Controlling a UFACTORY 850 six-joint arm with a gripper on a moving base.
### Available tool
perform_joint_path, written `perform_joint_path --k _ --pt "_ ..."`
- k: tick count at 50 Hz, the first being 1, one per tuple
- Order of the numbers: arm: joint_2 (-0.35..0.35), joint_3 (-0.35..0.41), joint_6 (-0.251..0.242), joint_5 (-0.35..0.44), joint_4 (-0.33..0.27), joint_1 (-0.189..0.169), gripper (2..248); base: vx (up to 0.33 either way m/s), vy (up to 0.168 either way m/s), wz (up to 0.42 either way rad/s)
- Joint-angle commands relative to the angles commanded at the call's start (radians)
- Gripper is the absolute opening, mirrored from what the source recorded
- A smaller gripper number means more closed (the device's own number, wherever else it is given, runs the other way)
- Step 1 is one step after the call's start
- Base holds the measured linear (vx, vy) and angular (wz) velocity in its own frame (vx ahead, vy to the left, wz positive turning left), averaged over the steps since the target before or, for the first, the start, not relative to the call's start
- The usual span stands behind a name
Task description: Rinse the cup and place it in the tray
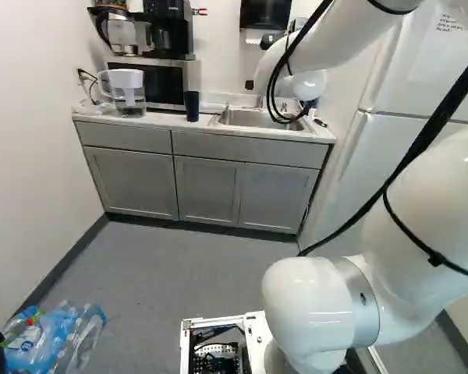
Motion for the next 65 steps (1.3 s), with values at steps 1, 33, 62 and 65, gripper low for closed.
perform_joint_path --k 1,33,62,65 --pt "-0.001 -0.002 0.000 -0.002 0.000 0.000 247 0.000 0.000 0.000" --pt "-0.022 -0.089 0.000 -0.085 0.000 0.002 247 0.000 0.000 0.000" --pt "-0.042 -0.167 0.000 -0.160 0.000 0.004 247 0.000 0.000 0.000" --pt "-0.043 -0.174 0.000 -0.167 0.000 0.004 247 0.000 0.000 0.000"
